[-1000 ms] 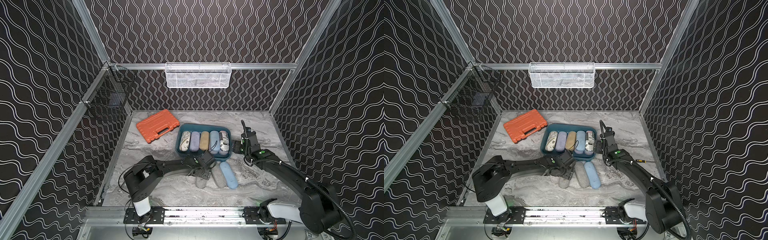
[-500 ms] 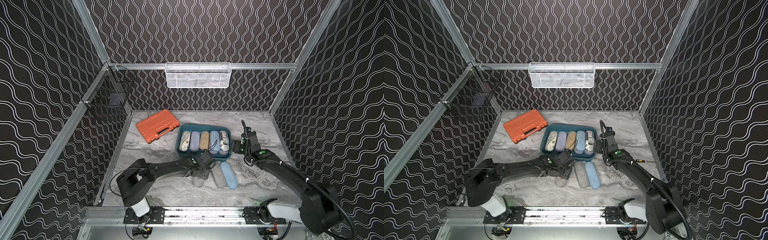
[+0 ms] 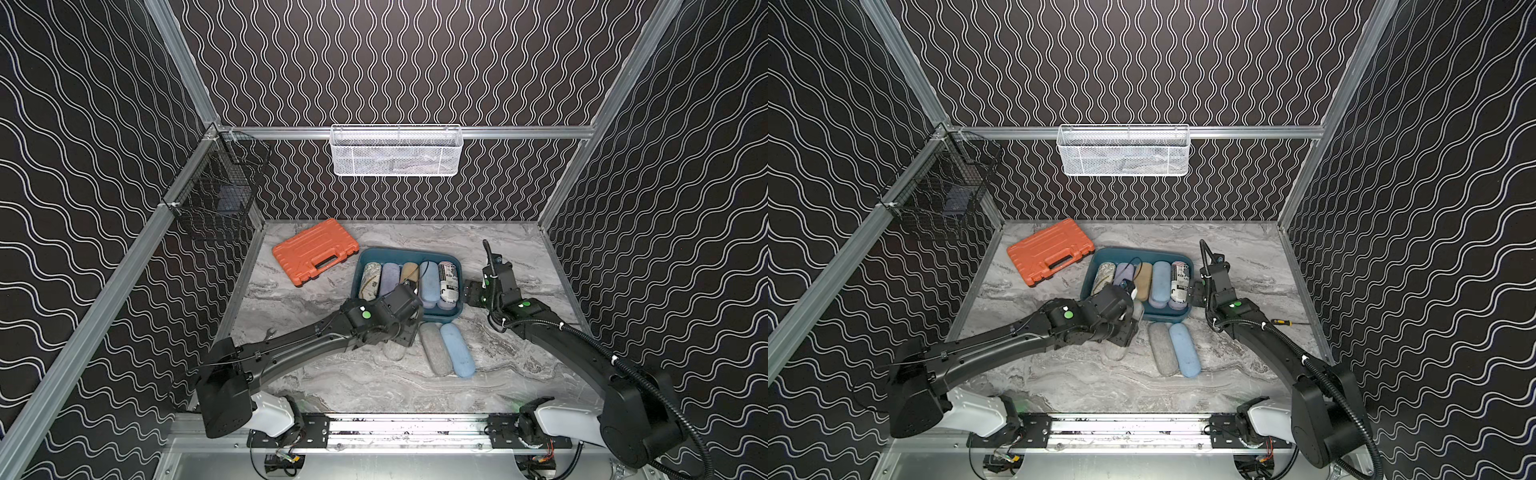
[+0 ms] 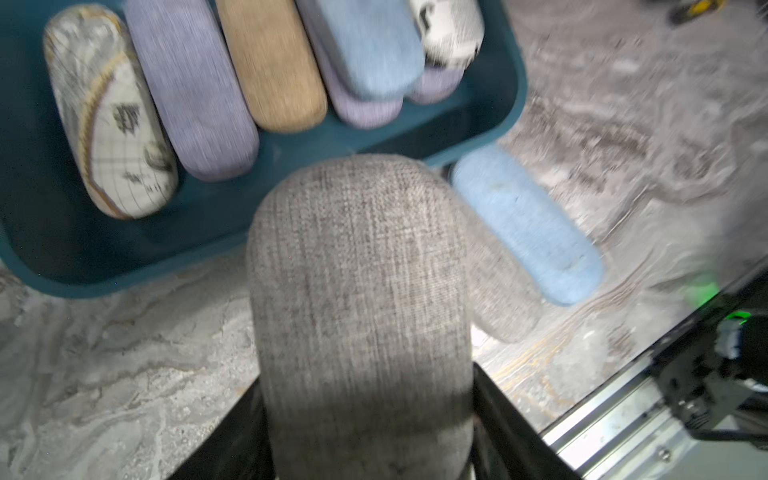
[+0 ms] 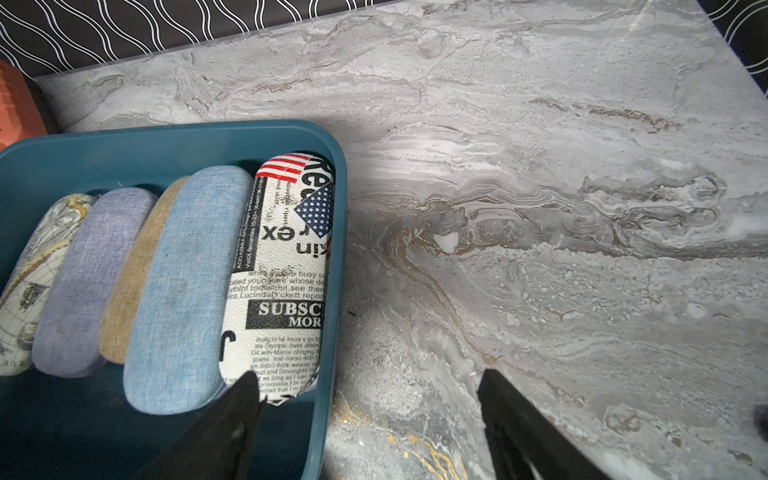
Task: Put the glasses cases into the storage boxes
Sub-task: Place the glasses case in the storage box.
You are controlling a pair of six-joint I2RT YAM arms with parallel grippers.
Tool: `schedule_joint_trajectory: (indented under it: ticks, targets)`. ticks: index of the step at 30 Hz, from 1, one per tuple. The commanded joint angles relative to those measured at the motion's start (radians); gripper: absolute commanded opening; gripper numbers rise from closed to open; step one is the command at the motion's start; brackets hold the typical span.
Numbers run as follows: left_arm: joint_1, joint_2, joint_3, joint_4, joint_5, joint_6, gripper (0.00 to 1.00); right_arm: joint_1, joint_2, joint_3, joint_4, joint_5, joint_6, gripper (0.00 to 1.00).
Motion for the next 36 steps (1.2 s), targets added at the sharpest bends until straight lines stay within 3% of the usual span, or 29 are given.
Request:
schedule_joint_trajectory:
  ticks: [1, 16, 36]
  targets:
    - [0.038, 0.049, 0.053, 0.045, -0.003, 0.057, 0.64, -0.002, -0.013, 0.002, 0.023, 0.017, 0.010, 0.84]
    - [0.276, 0.360, 0.281, 0.185, 0.163, 0.035, 0.63, -0.008, -0.016, -0.008, 0.026, 0.027, 0.005, 0.84]
    - [0.325, 0.601, 0.437, 0.197, 0.185, 0.010, 0.65, -0.015, 0.006, -0.009, 0.033, 0.020, 0.005, 0.84]
